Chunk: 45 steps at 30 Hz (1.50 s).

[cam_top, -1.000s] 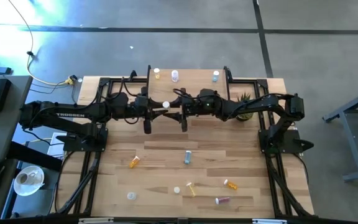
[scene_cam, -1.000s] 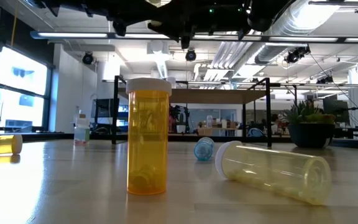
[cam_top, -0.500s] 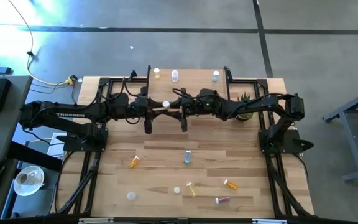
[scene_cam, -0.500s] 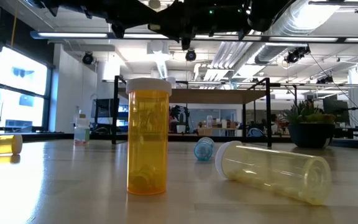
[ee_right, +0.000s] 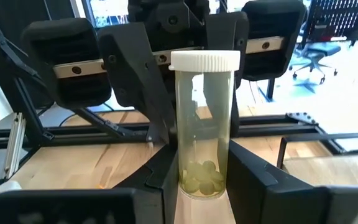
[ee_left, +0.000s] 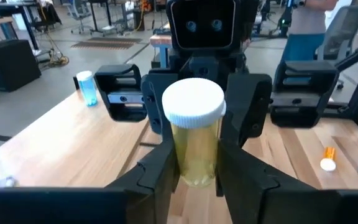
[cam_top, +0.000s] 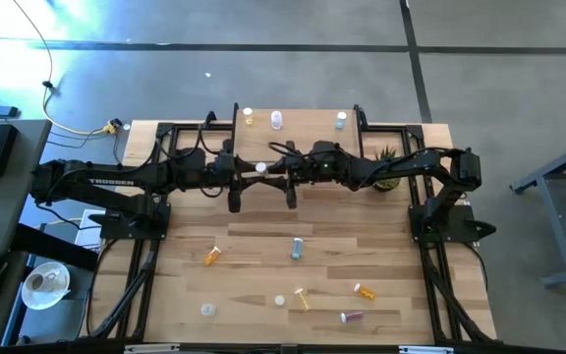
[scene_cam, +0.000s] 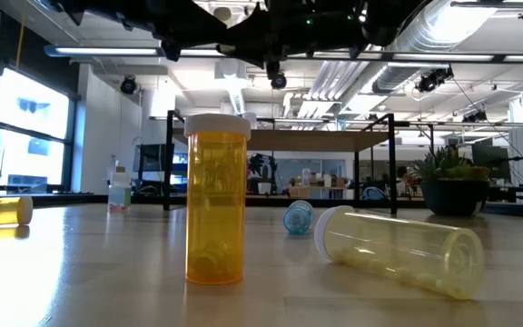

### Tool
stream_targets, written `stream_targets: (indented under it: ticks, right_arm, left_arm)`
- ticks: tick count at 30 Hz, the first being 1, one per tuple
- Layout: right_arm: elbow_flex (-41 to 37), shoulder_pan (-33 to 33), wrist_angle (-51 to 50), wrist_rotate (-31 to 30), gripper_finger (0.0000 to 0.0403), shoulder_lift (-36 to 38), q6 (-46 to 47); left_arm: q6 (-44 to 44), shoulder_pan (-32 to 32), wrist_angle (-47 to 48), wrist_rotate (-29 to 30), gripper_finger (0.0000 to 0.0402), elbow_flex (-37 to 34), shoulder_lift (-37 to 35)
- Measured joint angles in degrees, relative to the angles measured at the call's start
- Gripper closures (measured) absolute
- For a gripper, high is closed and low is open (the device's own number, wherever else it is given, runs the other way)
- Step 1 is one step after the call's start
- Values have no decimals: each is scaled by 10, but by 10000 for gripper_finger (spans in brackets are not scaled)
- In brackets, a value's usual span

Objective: Pick and place medicine bottles onto shelf by color
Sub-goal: Put the top yellow pill bottle on the shelf aligned with the other yellow pill bottle

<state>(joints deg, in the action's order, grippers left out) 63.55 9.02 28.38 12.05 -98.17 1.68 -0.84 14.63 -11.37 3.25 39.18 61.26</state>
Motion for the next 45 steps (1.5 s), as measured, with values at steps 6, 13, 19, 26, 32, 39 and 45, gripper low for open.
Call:
stream_targets:
  ticks: [6,13,19,26,32,39,45]
  right_arm:
    - [0,0,-27,-26,305,0,5]
    - [0,0,-67,-29,305,0,13]
    - [0,0,-114,-26,305,0,26]
    - [-1,-7,-155,-21,305,0,39]
    - [-1,-28,-132,-20,305,-23,39]
    - [-1,-31,-122,-19,305,-41,45]
    - [-2,-31,-126,-20,305,-43,43]
  left_arm:
    - [0,0,26,3,243,0,0]
    - [0,0,76,5,210,9,-15]
    - [2,0,181,6,207,45,-28]
    - [7,8,241,-9,207,74,-25]
    - [17,35,258,-77,207,74,-8]
    - [19,42,259,-103,207,74,25]
    - [22,42,236,-129,208,75,49]
